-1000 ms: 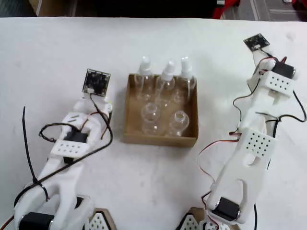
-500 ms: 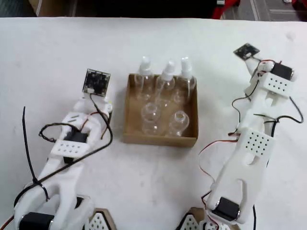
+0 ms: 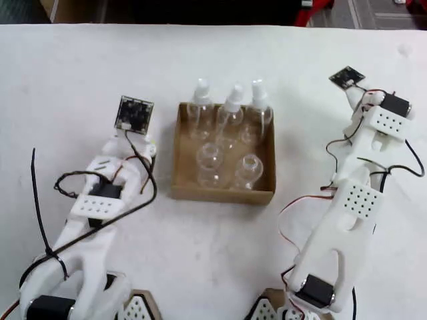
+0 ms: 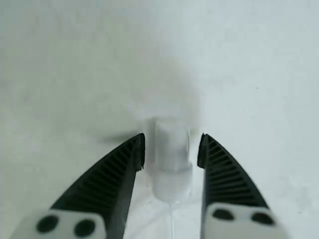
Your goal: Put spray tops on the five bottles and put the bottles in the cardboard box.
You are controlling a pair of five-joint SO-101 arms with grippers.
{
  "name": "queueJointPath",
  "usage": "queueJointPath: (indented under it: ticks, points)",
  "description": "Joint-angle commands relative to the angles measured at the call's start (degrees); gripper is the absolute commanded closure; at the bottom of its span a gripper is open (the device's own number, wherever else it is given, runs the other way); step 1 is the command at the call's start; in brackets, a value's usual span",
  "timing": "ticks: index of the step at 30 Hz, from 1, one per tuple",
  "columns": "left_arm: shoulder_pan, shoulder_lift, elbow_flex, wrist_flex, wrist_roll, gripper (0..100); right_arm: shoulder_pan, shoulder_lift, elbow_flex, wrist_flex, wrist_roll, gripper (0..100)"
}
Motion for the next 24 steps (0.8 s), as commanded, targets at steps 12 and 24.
queueJointPath:
  ticks: [12,24]
  points:
    - [0.5,0.0,-0.7,-1.2,-0.5,98,-0.8,3.6,-2.2,-4.8,0.7,98.1]
    - [0.5,0.0,-0.7,-1.2,-0.5,98,-2.1,-9.4,-2.2,3.9,0.2,98.2]
